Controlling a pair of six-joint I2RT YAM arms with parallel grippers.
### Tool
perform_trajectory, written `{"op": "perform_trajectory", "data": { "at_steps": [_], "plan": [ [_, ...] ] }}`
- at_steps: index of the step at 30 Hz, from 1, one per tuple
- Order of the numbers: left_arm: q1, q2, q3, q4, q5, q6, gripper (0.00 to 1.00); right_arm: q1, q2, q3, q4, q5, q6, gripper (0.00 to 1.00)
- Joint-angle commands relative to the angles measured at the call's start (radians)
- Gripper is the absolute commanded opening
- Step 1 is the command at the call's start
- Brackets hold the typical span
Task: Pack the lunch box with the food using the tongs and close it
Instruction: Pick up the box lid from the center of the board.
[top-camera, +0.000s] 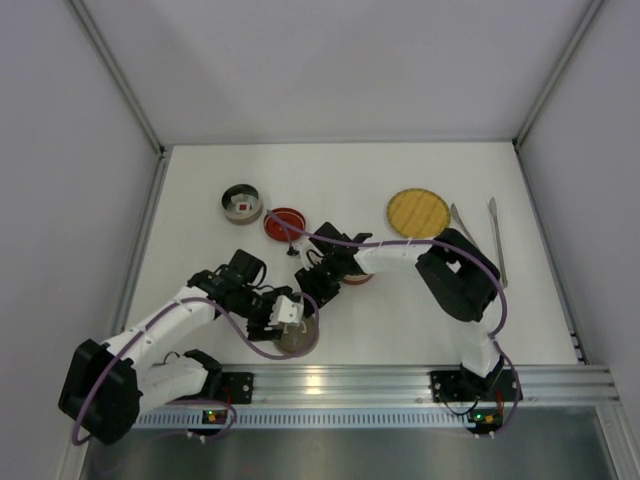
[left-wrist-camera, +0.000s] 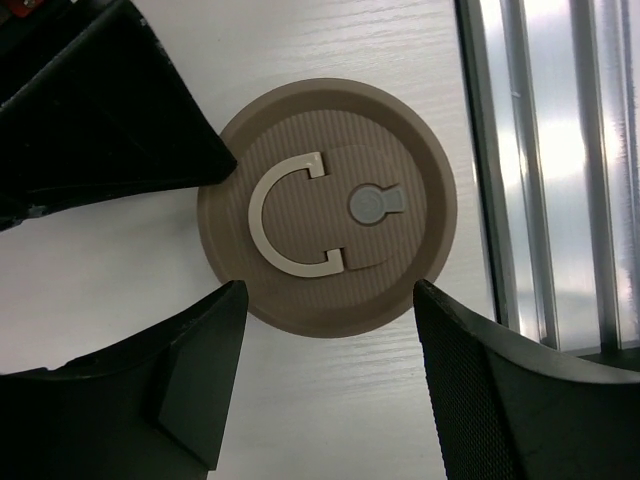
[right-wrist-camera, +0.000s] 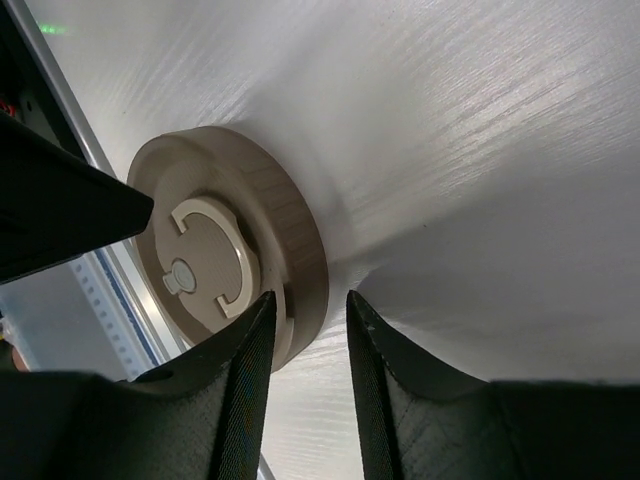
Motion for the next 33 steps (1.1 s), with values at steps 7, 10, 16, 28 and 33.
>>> {"op": "perform_trajectory", "data": {
  "at_steps": [7, 10, 16, 28, 33],
  "plan": [
    [-0.013, 0.074, 0.006, 0.052, -0.005, 0.001, 0.73, 0.01, 0.04, 0.013, 0.016, 0.06, 0.012, 0.32],
    [-0.036, 0.09, 0.006, 0.025, 0.007, 0.006, 0.73, 0.01, 0.042, 0.012, 0.016, 0.063, 0.017, 0.31],
    [-0.053, 0.16, 0.039, 0.051, 0.021, -0.063, 0.72, 0.012, 0.051, 0.013, 0.012, 0.06, 0.018, 0.25],
    [-0.058, 0.183, 0.02, 0.176, -0.02, -0.2, 0.73, 0.01, 0.045, 0.006, 0.014, 0.06, 0.025, 0.2],
    [-0.059, 0.187, 0.016, 0.199, -0.019, -0.223, 0.72, 0.01, 0.051, 0.012, 0.008, 0.056, 0.021, 0.19]
  ]
}}
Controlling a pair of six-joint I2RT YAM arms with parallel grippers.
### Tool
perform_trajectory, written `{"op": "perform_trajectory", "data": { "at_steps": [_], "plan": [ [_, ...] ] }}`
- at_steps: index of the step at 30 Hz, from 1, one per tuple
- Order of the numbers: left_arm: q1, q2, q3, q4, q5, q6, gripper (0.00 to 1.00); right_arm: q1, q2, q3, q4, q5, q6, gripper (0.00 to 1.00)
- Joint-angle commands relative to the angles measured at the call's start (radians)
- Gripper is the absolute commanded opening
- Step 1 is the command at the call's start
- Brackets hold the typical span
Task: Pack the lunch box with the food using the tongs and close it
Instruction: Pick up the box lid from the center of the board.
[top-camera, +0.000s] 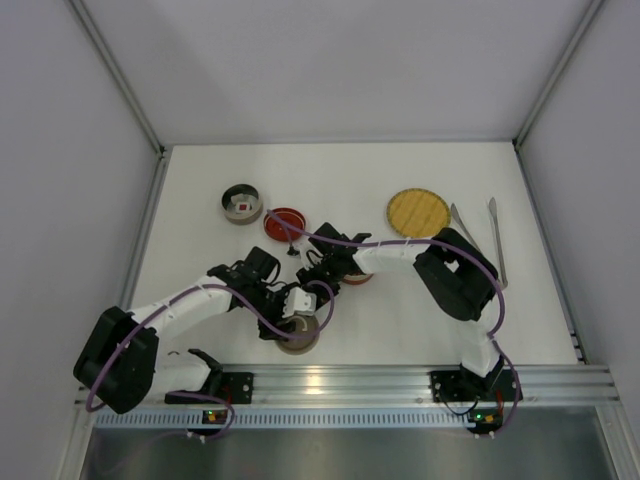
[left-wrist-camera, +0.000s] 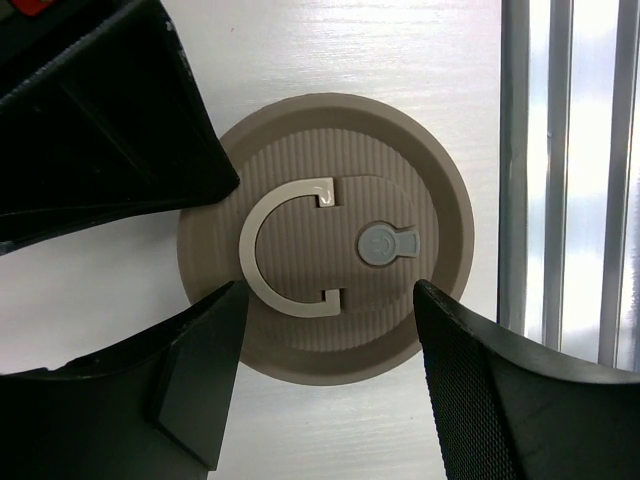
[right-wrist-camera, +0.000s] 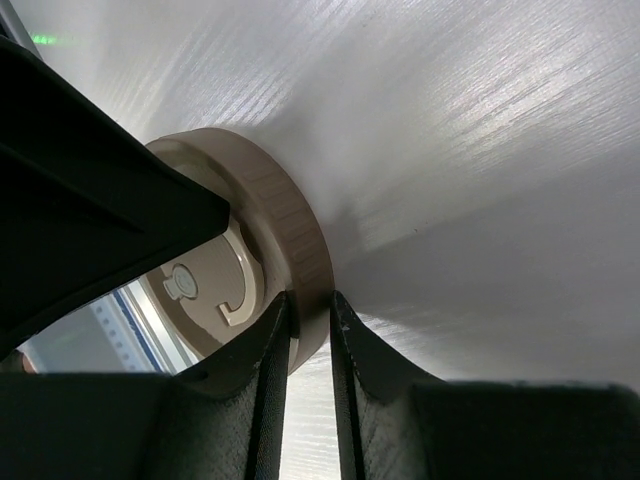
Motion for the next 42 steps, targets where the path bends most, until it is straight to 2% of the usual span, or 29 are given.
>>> {"op": "perform_trajectory", "data": {
  "at_steps": [1, 9, 20, 28, 34, 40, 42],
  "plan": [
    [-0.009, 0.006, 0.0, 0.055, 0.028, -0.037, 0.72, 0.012, 0.04, 0.008, 0.007, 0.045, -0.008, 0.18],
    [-0.05, 0.008, -0.023, 0.061, 0.036, -0.036, 0.72, 0.01, 0.053, 0.025, 0.003, 0.047, -0.002, 0.16],
    [-0.052, 0.008, -0.023, 0.044, 0.061, -0.059, 0.71, 0.013, 0.047, 0.029, -0.002, 0.064, 0.0, 0.15],
    [-0.052, 0.001, 0.008, -0.019, 0.12, -0.049, 0.6, 0.027, 0.038, 0.029, -0.005, 0.107, -0.009, 0.15],
    [-0.052, -0.014, 0.046, -0.115, 0.17, 0.023, 0.49, 0.033, 0.033, 0.029, -0.01, 0.14, -0.014, 0.15],
    [-0.052, -0.034, 0.066, -0.105, 0.18, -0.015, 0.47, 0.039, 0.032, 0.032, -0.013, 0.159, -0.017, 0.15],
    [-0.052, -0.029, 0.069, -0.073, 0.151, -0.078, 0.48, 0.039, 0.03, 0.033, -0.013, 0.16, -0.017, 0.14]
  ]
}}
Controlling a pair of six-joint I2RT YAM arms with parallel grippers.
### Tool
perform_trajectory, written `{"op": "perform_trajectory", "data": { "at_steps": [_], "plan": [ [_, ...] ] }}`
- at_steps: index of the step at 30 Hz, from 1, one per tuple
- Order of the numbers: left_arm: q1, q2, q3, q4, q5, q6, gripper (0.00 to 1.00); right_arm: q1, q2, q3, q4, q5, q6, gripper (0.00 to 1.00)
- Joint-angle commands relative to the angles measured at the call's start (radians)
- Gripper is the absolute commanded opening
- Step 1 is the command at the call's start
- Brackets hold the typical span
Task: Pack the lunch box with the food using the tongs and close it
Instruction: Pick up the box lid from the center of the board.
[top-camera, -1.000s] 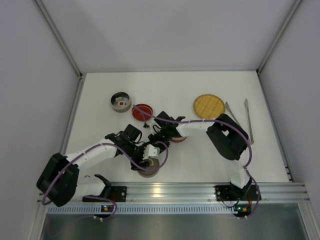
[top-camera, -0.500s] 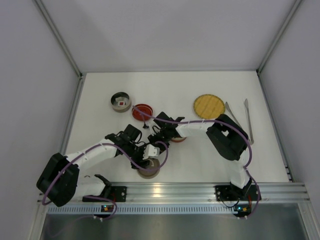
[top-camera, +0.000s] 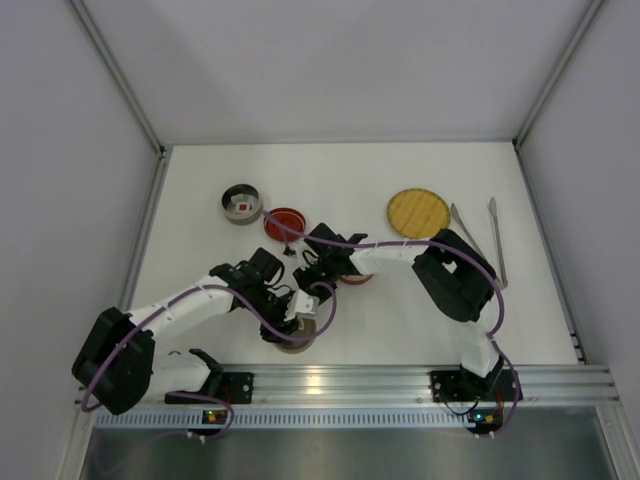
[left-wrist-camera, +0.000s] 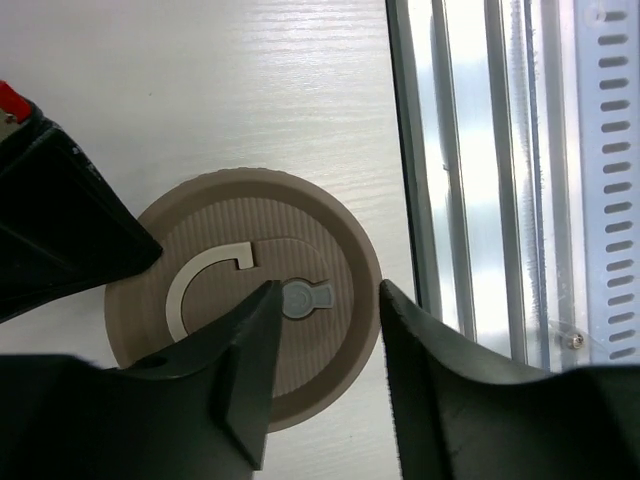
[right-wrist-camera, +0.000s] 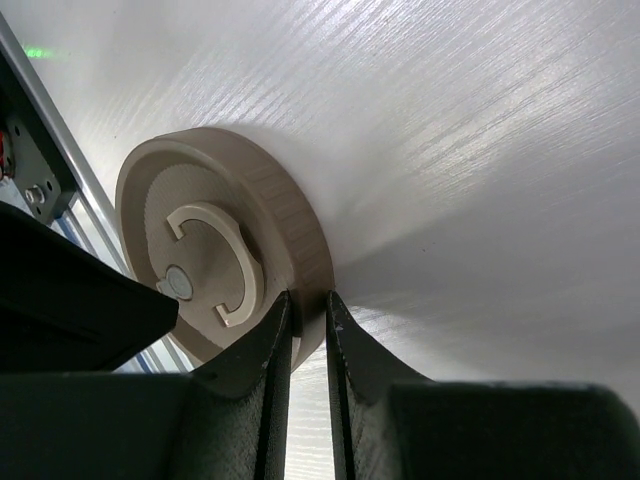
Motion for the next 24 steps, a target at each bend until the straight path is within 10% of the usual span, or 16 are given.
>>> {"op": "perform_trajectory", "data": {
  "at_steps": [1, 24],
  "plan": [
    [-0.003, -0.017, 0.039, 0.037, 0.017, -0.075, 0.54, 0.018, 0.023, 0.006, -0.007, 0.117, -0.019, 0.14],
    [-0.003, 0.135, 0.04, 0.098, -0.111, -0.084, 0.72, 0.02, 0.029, 0.01, -0.012, 0.109, -0.009, 0.15]
  ]
}}
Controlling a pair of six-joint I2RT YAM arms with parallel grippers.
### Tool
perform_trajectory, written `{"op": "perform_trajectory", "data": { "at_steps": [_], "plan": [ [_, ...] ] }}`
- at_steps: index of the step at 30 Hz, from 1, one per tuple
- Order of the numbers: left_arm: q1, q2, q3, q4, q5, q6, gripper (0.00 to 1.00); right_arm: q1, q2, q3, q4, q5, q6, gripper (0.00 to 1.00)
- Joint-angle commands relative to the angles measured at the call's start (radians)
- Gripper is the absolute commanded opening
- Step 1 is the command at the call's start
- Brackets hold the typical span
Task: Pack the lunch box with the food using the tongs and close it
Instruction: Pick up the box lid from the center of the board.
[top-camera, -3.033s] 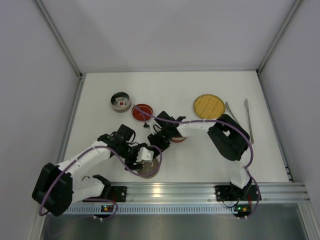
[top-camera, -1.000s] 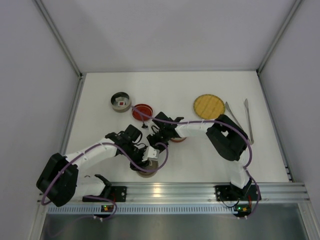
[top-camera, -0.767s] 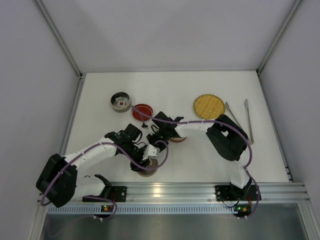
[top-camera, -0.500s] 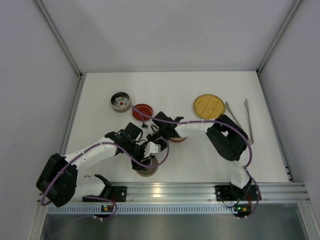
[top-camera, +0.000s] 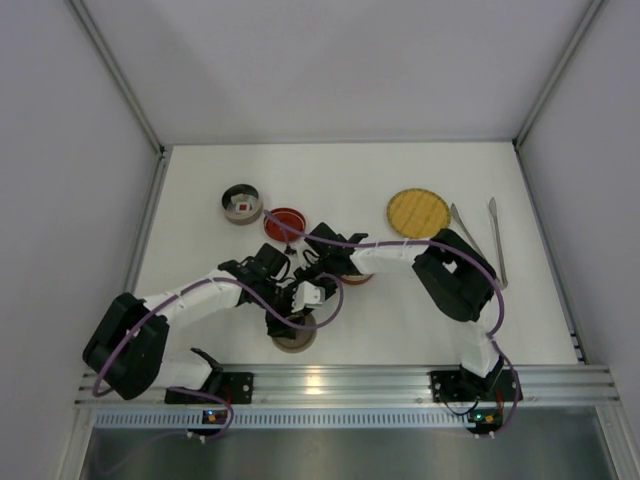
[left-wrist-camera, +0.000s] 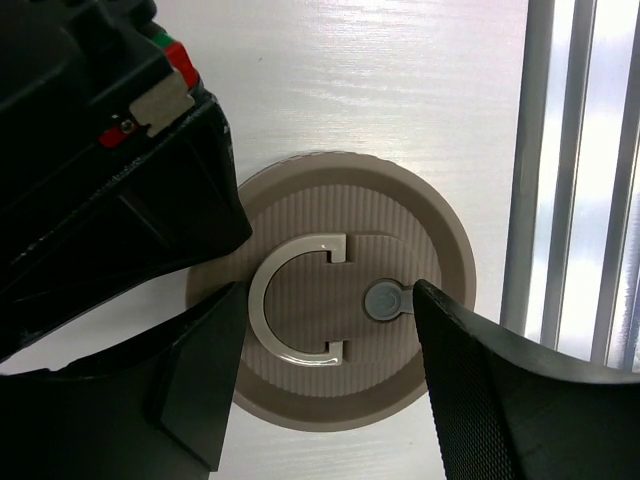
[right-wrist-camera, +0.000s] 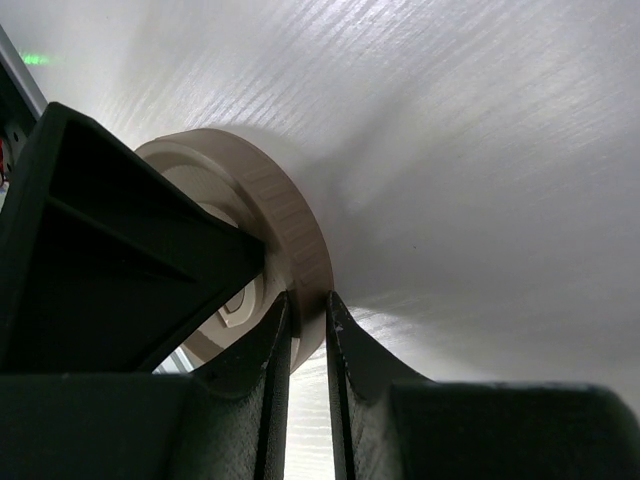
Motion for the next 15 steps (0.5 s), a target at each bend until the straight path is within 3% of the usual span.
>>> {"op": "perform_trajectory", "data": {
  "at_steps": [1, 6, 11, 15],
  "plan": [
    [-0.003, 0.064, 0.036, -0.05, 0.047, 0.023, 0.72, 0.02, 0.031, 0.01, -0.012, 0.103, -0.016, 0.15],
    [-0.003, 0.069, 0.044, -0.093, 0.113, 0.063, 0.68, 0.019, 0.029, 0.008, -0.013, 0.114, -0.017, 0.15],
    [-0.005, 0.035, 0.045, -0.107, 0.122, 0.075, 0.53, 0.019, 0.034, 0.011, -0.015, 0.123, -0.019, 0.15],
    [-0.003, 0.007, 0.065, -0.099, 0.131, 0.045, 0.49, 0.019, 0.031, 0.011, -0.018, 0.136, -0.022, 0.15]
  ]
}}
